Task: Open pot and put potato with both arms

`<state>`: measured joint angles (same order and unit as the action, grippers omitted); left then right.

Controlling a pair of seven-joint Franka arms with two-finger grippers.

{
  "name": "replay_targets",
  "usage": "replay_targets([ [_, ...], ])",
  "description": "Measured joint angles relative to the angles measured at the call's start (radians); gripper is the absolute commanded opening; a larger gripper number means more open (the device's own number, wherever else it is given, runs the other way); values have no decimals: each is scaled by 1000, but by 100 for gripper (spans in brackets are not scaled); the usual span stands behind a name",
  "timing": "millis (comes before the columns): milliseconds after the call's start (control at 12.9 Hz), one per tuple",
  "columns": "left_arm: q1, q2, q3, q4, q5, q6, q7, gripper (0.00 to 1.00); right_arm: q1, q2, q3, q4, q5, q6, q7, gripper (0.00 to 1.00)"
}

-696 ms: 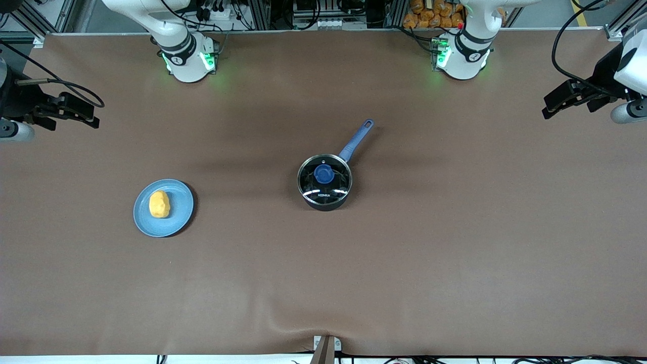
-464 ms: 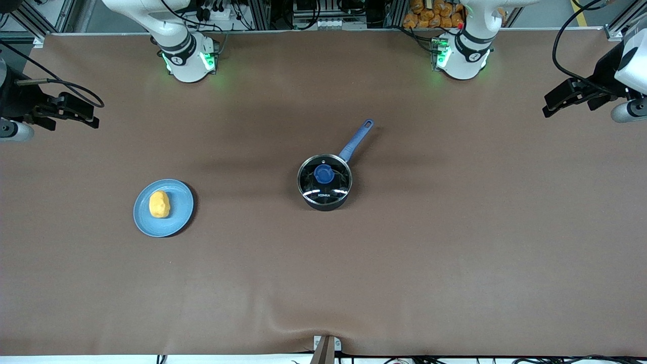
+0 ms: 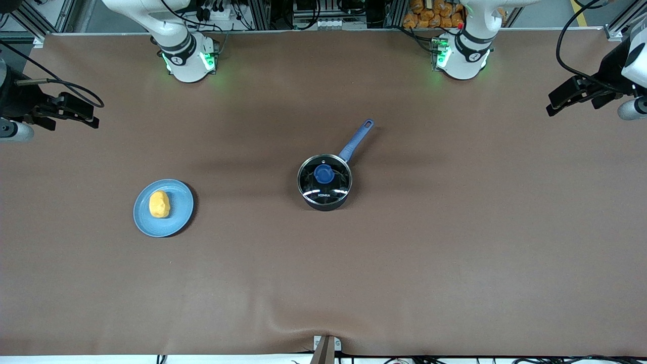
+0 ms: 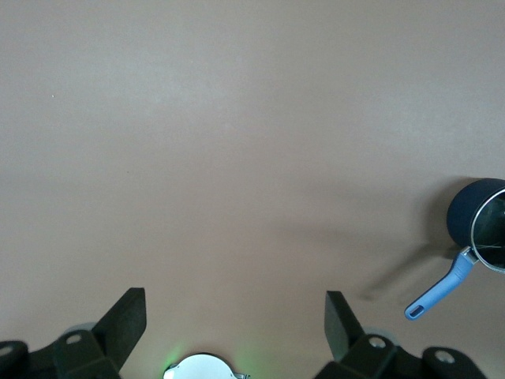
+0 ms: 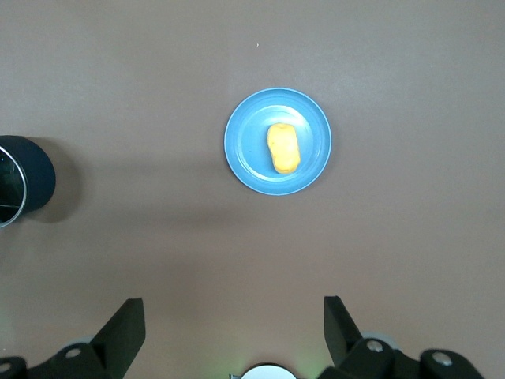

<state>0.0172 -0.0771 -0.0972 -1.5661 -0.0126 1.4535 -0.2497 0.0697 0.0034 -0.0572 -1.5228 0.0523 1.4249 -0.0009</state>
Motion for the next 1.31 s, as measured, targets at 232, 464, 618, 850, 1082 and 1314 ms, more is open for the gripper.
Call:
replay_targets([
  [232,1,11,1,0,0,0,0,100,0,0,0,0,0,0,0,100],
  [464,0,18,-2,1,0,0,0,100,0,0,-1,0,0,0,0,100],
  [618,-2,18,-4,3,0,0,0,100,0,0,-1,0,0,0,0,100],
  [850,-2,18,-4,4,0,-5,0,100,0,0,-1,0,0,0,0,100],
  [1082,-2,18,-5,5,0,-24,0,100,0,0,-1,0,0,0,0,100],
  [1314,-1,18,-6,6,0,-28,0,100,0,0,-2,0,0,0,0,100],
])
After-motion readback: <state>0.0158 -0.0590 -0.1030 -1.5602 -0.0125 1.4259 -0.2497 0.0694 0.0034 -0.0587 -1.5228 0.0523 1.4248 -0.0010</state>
